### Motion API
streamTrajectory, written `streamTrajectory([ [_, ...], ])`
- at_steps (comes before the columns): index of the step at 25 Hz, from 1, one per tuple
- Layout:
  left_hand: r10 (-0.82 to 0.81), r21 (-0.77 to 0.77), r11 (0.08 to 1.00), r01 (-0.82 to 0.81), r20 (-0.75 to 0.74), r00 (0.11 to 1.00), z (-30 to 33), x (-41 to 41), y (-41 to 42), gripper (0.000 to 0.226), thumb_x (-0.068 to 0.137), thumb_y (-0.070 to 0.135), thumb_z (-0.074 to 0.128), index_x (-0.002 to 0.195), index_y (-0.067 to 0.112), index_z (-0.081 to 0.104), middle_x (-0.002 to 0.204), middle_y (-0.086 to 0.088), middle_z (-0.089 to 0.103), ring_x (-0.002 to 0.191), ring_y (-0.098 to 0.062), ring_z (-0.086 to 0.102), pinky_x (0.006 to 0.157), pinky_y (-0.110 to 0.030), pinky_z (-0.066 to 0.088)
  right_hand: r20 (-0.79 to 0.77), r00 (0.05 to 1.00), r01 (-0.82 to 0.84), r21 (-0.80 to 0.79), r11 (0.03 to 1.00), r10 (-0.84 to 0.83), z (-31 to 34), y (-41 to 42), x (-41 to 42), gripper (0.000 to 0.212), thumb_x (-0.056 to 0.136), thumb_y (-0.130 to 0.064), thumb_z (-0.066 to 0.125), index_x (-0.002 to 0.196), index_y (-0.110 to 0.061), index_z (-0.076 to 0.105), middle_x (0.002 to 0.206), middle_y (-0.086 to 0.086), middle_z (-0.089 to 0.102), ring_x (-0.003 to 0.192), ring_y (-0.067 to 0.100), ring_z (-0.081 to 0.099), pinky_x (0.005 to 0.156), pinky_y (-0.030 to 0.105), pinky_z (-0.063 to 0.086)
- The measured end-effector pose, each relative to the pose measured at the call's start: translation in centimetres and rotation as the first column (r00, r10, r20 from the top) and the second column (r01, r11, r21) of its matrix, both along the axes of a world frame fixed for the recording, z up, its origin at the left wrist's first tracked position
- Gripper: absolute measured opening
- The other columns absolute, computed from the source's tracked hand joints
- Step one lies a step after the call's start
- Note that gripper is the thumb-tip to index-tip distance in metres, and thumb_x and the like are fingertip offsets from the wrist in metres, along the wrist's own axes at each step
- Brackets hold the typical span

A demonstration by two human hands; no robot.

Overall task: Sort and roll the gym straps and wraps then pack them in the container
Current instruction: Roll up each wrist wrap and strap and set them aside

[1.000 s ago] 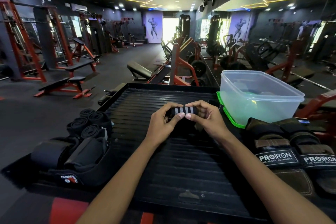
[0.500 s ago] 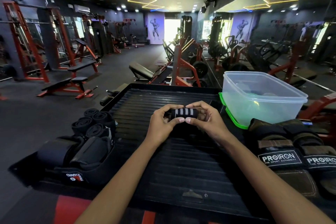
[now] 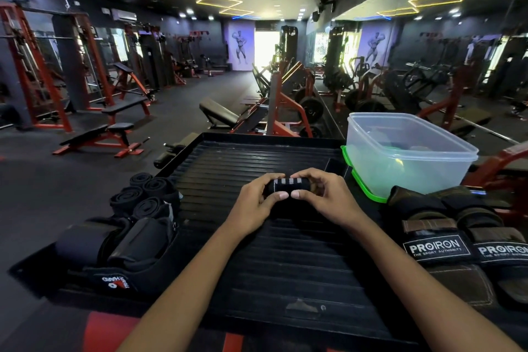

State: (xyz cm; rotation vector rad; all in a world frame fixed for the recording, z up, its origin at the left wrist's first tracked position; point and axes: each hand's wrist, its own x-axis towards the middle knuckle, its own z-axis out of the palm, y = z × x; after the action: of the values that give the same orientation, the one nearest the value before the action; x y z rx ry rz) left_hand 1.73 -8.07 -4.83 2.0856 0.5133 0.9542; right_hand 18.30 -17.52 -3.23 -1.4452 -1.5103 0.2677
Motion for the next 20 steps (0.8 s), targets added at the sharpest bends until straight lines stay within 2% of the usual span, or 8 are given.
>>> streamTrajectory([
  [2, 0.005, 0.106, 0.994, 0.0, -0.047, 0.999, -0.2, 0.0, 0.0, 0.035, 0.095, 0.021, 0.058, 0.129, 0.015, 0.053, 0.114, 0.01, 0.06, 0.103, 0.0, 0.057, 0.088, -0.009, 0.043, 0.006, 1.0, 0.02, -0.003, 1.0, -0.02, -0.1, 0.0, -0.1, 0.025, 0.082, -0.018, 0.075, 0.106, -0.017, 0.069, 0.096, -0.008, 0.071, 0.089, 0.006, 0.067, 0.081, 0.024, 0.053],
  [5, -0.025, 0.156, 0.987, 0.037, -0.078, 0.997, -0.2, -0.1, -0.1, 0.034, 0.097, 0.023, 0.054, 0.129, 0.017, 0.046, 0.115, 0.011, 0.055, 0.104, 0.003, 0.053, 0.086, -0.007, 0.04, -0.03, 0.999, 0.019, 0.009, 1.0, -0.019, -0.1, 0.2, -0.2, 0.022, 0.084, -0.019, 0.073, 0.106, -0.016, 0.069, 0.098, -0.006, 0.072, 0.092, 0.005, 0.067, 0.085, 0.026, 0.053],
  [7, -0.041, 0.146, 0.988, 0.051, -0.07, 0.997, -0.1, -0.1, -0.2, 0.025, 0.097, 0.021, 0.054, 0.121, 0.019, 0.045, 0.107, 0.01, 0.056, 0.096, 0.005, 0.054, 0.08, -0.008, 0.04, -0.079, 0.997, -0.008, 0.002, 1.0, 0.008, -0.2, 0.3, -0.2, 0.019, 0.086, -0.019, 0.071, 0.105, -0.016, 0.069, 0.096, -0.003, 0.073, 0.089, 0.008, 0.068, 0.081, 0.026, 0.053],
  [10, -0.015, 0.138, 0.99, 0.02, -0.041, 0.999, -0.2, 0.0, -0.5, 0.013, 0.099, 0.022, 0.051, 0.109, 0.019, 0.043, 0.096, 0.003, 0.058, 0.084, -0.002, 0.055, 0.072, -0.012, 0.042, -0.132, 0.99, -0.049, -0.007, 0.999, 0.048, -0.4, 0.4, -0.4, 0.016, 0.093, -0.023, 0.062, 0.107, -0.015, 0.065, 0.095, 0.003, 0.071, 0.082, 0.008, 0.065, 0.07, 0.026, 0.052],
  [13, -0.001, 0.142, 0.99, 0.002, -0.01, 1.0, -0.2, 0.3, -0.8, 0.014, 0.099, 0.023, 0.05, 0.108, 0.014, 0.043, 0.096, -0.006, 0.059, 0.084, -0.012, 0.056, 0.069, -0.015, 0.043, -0.073, 0.997, 0.002, 0.005, 1.0, -0.001, -1.0, 0.6, -0.8, 0.025, 0.097, -0.034, 0.053, 0.117, -0.019, 0.057, 0.098, -0.002, 0.066, 0.086, 0.005, 0.061, 0.076, 0.029, 0.051],
  [16, 0.024, 0.125, 0.992, -0.026, 0.018, 1.0, -0.1, 0.4, -0.9, 0.017, 0.098, 0.023, 0.05, 0.108, 0.01, 0.044, 0.096, -0.006, 0.06, 0.085, -0.012, 0.057, 0.07, -0.013, 0.044, -0.105, 0.993, 0.056, -0.029, 0.998, -0.059, -1.0, 0.5, -1.1, 0.048, 0.09, -0.052, 0.049, 0.126, -0.021, 0.053, 0.1, 0.001, 0.066, 0.091, 0.008, 0.062, 0.081, 0.03, 0.051],
  [18, 0.063, 0.112, 0.991, -0.068, 0.051, 0.997, -0.3, 0.5, -0.8, 0.018, 0.098, 0.023, 0.051, 0.108, 0.011, 0.043, 0.099, -0.006, 0.06, 0.088, -0.013, 0.058, 0.071, -0.012, 0.044, -0.041, 0.998, 0.051, -0.025, 0.998, -0.052, -0.8, 0.4, -1.4, 0.046, 0.092, -0.05, 0.047, 0.126, -0.021, 0.055, 0.102, -0.009, 0.066, 0.094, 0.0, 0.062, 0.083, 0.021, 0.047],
  [20, 0.099, 0.103, 0.989, -0.107, 0.077, 0.992, -0.4, 0.6, -0.6, 0.017, 0.098, 0.023, 0.052, 0.108, 0.013, 0.042, 0.099, -0.005, 0.06, 0.087, -0.012, 0.058, 0.071, -0.011, 0.043, 0.1, 0.994, 0.044, 0.005, 0.999, -0.044, -1.0, 0.4, -1.7, 0.033, 0.099, -0.042, 0.045, 0.125, -0.024, 0.056, 0.107, -0.011, 0.067, 0.1, 0.002, 0.061, 0.086, 0.024, 0.046],
])
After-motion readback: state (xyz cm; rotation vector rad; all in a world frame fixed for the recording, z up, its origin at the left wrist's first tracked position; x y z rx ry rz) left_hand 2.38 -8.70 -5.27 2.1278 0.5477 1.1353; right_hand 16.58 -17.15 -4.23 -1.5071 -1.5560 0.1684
